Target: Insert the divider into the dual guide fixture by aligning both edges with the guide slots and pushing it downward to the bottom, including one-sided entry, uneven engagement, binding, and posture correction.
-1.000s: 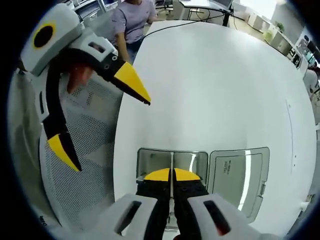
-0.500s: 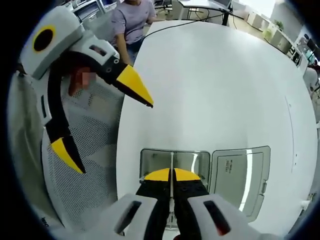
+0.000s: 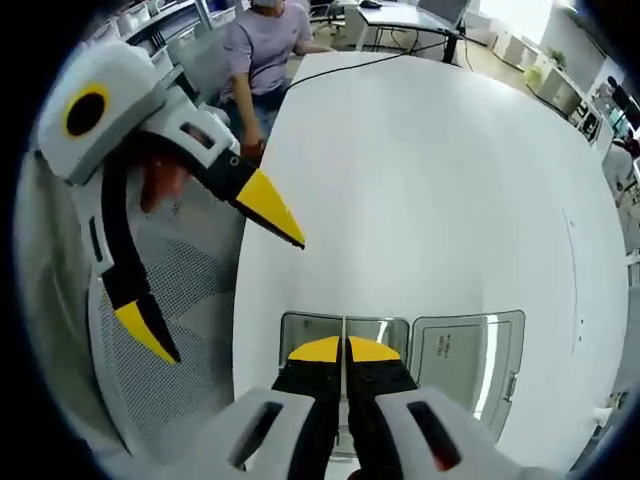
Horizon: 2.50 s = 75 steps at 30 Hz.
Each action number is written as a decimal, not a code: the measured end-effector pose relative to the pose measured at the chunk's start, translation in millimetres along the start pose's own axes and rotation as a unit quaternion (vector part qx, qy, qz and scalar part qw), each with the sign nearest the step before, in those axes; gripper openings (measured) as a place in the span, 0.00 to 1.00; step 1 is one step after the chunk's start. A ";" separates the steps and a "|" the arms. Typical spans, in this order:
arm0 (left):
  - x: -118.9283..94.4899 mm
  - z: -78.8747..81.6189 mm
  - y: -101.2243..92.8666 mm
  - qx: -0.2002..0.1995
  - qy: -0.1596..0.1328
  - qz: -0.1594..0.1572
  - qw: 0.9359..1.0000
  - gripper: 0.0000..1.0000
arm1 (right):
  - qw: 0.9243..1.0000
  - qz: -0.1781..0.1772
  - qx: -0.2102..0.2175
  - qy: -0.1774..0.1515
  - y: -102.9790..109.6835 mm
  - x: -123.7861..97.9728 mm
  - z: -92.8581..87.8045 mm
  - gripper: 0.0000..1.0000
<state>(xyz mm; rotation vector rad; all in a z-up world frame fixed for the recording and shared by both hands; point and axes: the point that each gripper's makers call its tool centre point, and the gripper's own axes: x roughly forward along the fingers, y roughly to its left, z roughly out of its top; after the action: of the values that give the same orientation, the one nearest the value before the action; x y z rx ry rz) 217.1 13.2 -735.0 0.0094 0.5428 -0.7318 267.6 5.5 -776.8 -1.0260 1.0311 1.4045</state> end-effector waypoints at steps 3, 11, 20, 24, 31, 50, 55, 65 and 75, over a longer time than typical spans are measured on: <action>-0.9 -1.1 2.0 -0.003 0.000 0.002 1.000 0.68 | 1.000 0.000 -0.003 0.005 1.8 1.3 -2.0 0.00; -1.4 -0.7 0.3 -0.002 -0.002 0.002 1.000 0.68 | 1.000 0.001 0.004 0.011 -0.5 5.1 -9.7 0.00; -1.8 -1.6 -0.3 -0.001 0.000 0.002 1.000 0.68 | 1.000 0.002 0.006 0.016 1.1 8.4 -15.9 0.00; -1.7 -1.9 0.2 -0.001 0.001 0.002 1.000 0.68 | 1.000 0.001 0.007 0.015 1.8 7.7 -16.4 0.00; -0.7 -1.8 1.8 -0.002 0.001 0.002 1.000 0.68 | 1.000 0.002 0.015 0.013 -3.1 9.9 -18.9 0.00; -1.9 -1.9 0.6 -0.003 0.002 0.004 1.000 0.68 | 0.999 0.006 0.045 -0.017 3.8 11.1 -12.7 0.00; -1.7 -2.8 0.9 -0.003 0.002 0.004 1.000 0.68 | 0.998 0.000 0.056 -0.029 3.0 9.1 -15.8 0.00; -1.1 -3.0 0.3 -0.001 0.004 0.002 1.000 0.68 | 0.995 -0.004 0.069 -0.070 -5.0 10.2 -16.4 0.00; -1.8 -3.3 1.3 0.000 0.006 0.003 1.000 0.67 | 0.994 -0.005 0.060 -0.088 -4.7 11.5 -12.8 0.00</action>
<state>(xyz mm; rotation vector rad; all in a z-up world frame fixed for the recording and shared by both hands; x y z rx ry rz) 215.3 15.9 -737.3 0.0146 0.5543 -0.7261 272.1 -3.7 -791.4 -0.8035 0.9662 1.3826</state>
